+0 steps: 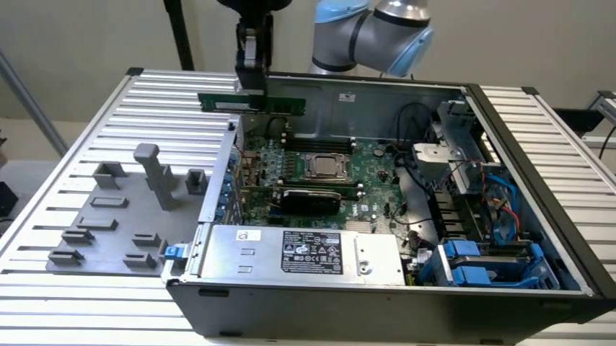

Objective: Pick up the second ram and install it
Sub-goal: 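Pick up the second ram and move it above second insertion slot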

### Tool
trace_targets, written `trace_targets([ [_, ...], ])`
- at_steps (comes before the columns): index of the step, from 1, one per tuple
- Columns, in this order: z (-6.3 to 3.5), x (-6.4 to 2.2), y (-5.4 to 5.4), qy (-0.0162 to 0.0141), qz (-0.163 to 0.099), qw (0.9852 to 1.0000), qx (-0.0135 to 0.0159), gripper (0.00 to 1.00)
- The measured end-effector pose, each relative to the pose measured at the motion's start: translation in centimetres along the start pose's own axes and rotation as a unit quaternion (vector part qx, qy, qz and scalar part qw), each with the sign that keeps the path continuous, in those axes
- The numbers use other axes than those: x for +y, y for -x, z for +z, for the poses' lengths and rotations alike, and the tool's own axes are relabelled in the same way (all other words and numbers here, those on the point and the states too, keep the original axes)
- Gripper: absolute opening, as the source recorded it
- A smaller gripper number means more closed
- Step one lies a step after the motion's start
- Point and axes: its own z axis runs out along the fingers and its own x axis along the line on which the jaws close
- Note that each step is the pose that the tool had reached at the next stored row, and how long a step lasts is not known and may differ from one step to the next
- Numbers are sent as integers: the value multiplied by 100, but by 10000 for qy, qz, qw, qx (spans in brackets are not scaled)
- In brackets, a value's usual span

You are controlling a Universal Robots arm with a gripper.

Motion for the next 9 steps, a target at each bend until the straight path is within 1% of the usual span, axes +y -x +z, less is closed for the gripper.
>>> trace_targets([
  [9,-5,-340,59,1,-1,10000,-32,14],
])
